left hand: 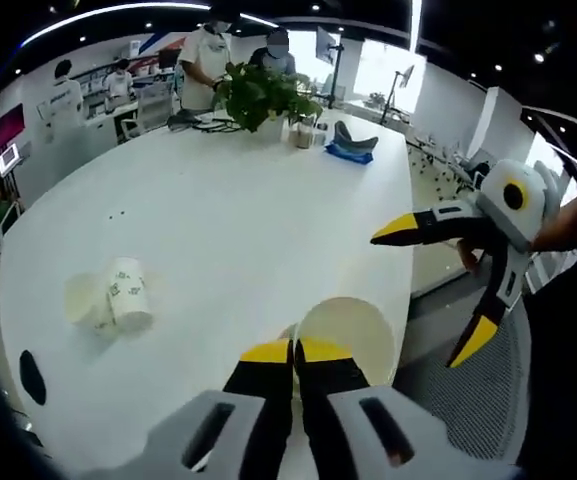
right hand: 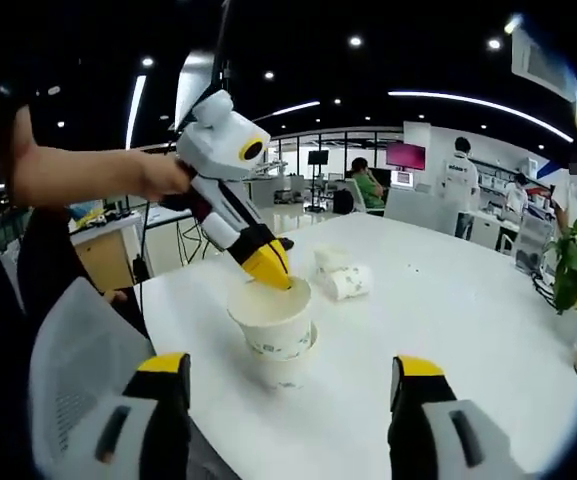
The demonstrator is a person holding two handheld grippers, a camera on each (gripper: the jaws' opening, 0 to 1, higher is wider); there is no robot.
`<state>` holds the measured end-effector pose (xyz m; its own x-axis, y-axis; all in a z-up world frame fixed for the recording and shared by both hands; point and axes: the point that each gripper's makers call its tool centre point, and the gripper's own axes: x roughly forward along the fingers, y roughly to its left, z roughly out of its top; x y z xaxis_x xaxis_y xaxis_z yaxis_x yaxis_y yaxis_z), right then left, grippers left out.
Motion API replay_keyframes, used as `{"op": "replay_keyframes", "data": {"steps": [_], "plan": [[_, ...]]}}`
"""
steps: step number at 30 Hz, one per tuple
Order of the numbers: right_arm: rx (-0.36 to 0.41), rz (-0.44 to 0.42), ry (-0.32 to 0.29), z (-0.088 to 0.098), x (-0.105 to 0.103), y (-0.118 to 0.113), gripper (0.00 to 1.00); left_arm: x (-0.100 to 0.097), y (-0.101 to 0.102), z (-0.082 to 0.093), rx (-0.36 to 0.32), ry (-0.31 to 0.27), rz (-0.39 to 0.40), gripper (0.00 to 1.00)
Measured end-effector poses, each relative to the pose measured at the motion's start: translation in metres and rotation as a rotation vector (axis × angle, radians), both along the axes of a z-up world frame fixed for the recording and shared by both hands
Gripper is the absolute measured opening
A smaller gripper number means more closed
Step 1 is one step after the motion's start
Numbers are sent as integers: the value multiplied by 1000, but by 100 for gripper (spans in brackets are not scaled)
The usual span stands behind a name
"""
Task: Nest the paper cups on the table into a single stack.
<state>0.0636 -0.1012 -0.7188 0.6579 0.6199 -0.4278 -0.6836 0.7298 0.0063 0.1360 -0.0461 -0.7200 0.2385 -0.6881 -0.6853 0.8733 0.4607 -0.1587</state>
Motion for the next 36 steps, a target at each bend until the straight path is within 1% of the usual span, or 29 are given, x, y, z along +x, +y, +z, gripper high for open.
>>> {"op": "replay_keyframes", "data": {"steps": [7,21,26,29,33,36], "plan": [[2,-14,11,-4,-1,-4,82,1,-1,-11,17,-1,-9,0],[8,-27,35,-12,-7,-5,82,6,0,-24,50,-39,-11,0],[13,-29,40,-13,-8,-5,81,7,-1,-28,68,-64,-15,0],[16,-29,45,-15,-8,-5,81,12,1,-35,85,-88,-17,0],[18,-29,47,-15,-8,-5,81,17,2,-36,83,-111,-11,0],[18,-27,47,-16,-8,-5,81,19,4,-41,112,-133,-28,0]]}}
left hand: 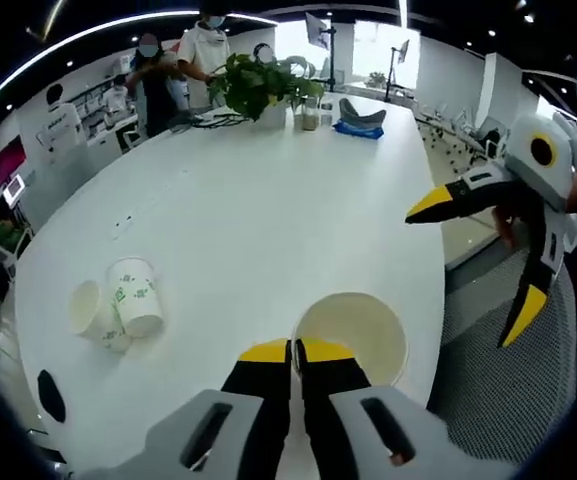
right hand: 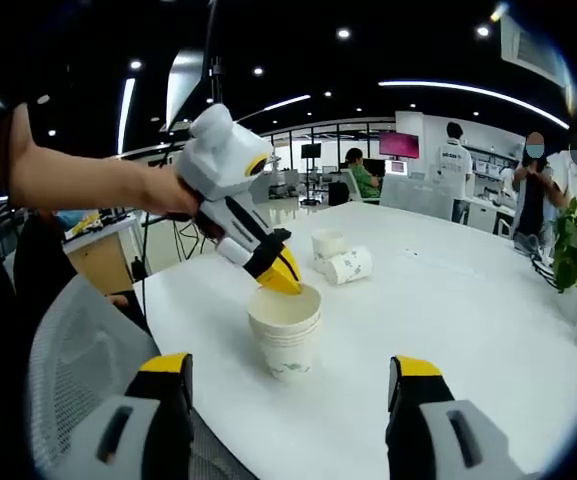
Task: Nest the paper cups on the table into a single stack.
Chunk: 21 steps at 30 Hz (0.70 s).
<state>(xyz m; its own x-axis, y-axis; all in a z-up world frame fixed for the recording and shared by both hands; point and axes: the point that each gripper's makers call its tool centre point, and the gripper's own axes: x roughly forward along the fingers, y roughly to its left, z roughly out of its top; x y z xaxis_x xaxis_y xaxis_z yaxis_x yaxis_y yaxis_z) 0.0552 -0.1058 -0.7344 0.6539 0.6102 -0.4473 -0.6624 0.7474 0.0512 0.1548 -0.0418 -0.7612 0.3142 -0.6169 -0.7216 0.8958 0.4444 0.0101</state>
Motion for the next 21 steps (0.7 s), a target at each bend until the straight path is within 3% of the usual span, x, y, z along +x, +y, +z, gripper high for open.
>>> {"op": "replay_keyframes", "data": {"steps": [21], "plan": [[10,-6,1,0,1,0,80,-4,-4,-9,54,-51,-28,2]]}}
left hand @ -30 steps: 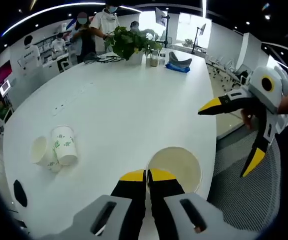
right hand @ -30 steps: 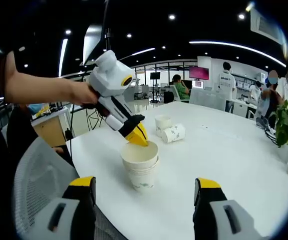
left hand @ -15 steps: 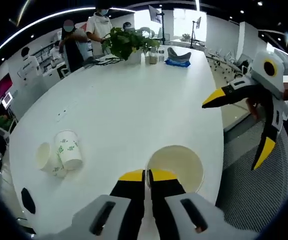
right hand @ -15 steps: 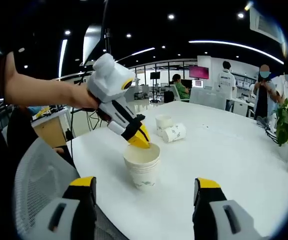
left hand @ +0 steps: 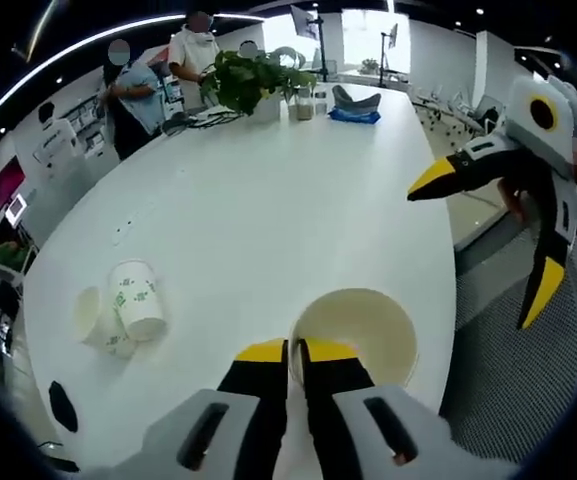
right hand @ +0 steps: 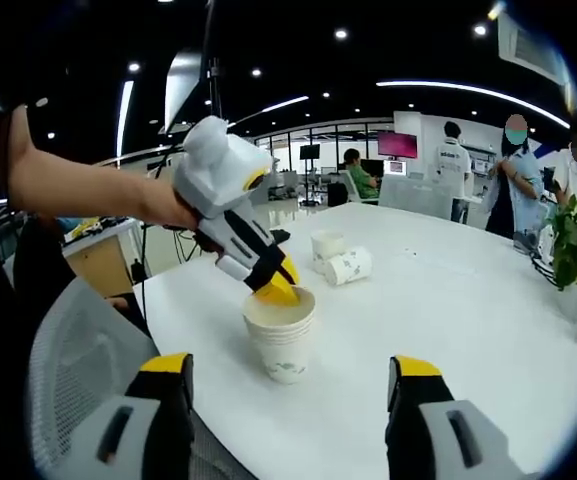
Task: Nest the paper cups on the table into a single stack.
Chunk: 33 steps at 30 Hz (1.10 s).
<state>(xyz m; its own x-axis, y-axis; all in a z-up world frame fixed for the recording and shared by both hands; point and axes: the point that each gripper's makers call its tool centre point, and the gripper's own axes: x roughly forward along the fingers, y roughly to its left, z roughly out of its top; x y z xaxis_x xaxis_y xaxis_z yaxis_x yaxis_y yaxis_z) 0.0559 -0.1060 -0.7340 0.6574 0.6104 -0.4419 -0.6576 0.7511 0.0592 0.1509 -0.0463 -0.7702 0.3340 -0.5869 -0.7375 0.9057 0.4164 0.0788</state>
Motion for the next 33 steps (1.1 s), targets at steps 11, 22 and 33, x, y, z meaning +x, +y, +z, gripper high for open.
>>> {"op": "replay_keyframes", "data": {"steps": [11,22,33], "plan": [[4,0,0,0,1,-1,80,1,-1,-5,13,-2,3,3],[3,3,3,-1,0,0,80,-1,-3,-5,-18,45,37,2],[6,8,3,-1,-1,1,80,2,6,-3,-58,103,94,1]]}}
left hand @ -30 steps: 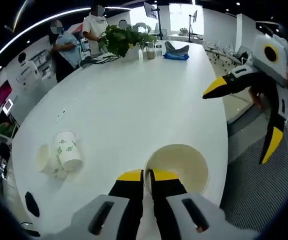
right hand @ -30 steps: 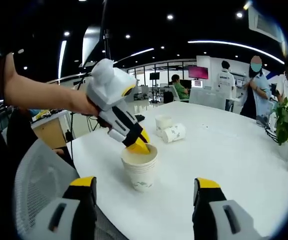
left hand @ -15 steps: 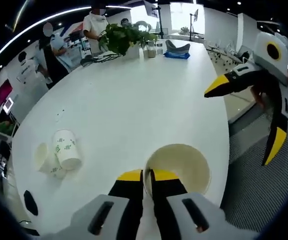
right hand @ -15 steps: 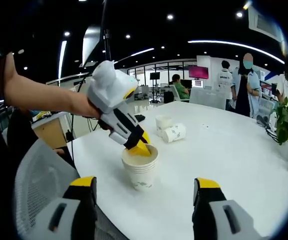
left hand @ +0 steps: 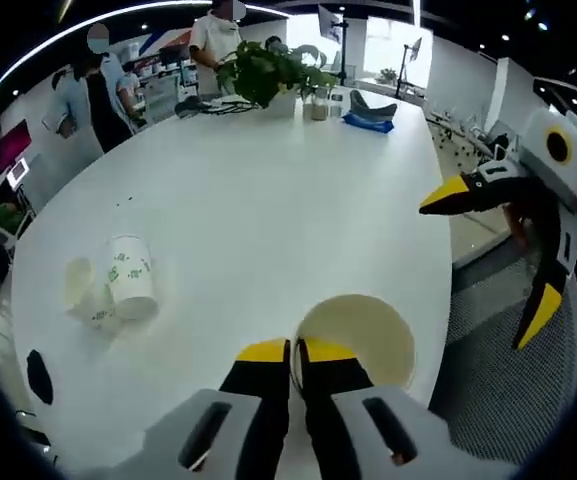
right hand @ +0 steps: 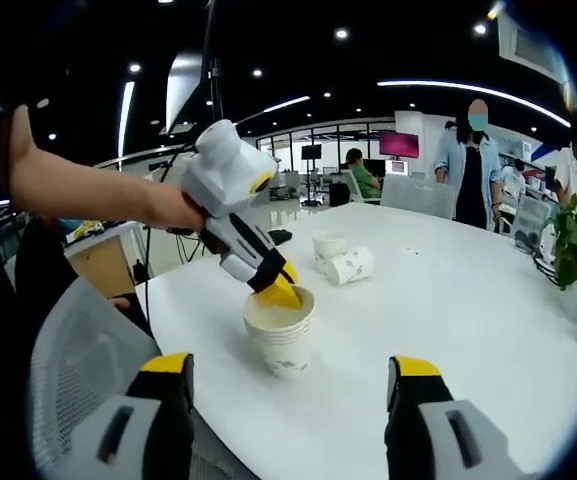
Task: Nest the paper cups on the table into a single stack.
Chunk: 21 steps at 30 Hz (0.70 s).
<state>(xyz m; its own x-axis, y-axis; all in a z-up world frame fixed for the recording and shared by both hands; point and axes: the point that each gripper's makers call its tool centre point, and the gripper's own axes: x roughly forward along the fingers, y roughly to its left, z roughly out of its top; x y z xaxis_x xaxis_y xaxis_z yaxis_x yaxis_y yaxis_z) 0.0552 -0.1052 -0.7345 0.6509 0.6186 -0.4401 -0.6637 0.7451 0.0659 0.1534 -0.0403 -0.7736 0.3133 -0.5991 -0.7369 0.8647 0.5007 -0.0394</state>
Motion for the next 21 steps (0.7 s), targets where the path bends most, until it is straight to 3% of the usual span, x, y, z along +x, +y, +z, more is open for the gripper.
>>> {"op": "replay_keyframes", "data": {"steps": [9,21], "plan": [[-5,5,4,-1,-1,1,80,6,8,-1,-6,11,42,1],[0,-7,3,0,0,0,80,10,8,0,1,-1,39,2]]}}
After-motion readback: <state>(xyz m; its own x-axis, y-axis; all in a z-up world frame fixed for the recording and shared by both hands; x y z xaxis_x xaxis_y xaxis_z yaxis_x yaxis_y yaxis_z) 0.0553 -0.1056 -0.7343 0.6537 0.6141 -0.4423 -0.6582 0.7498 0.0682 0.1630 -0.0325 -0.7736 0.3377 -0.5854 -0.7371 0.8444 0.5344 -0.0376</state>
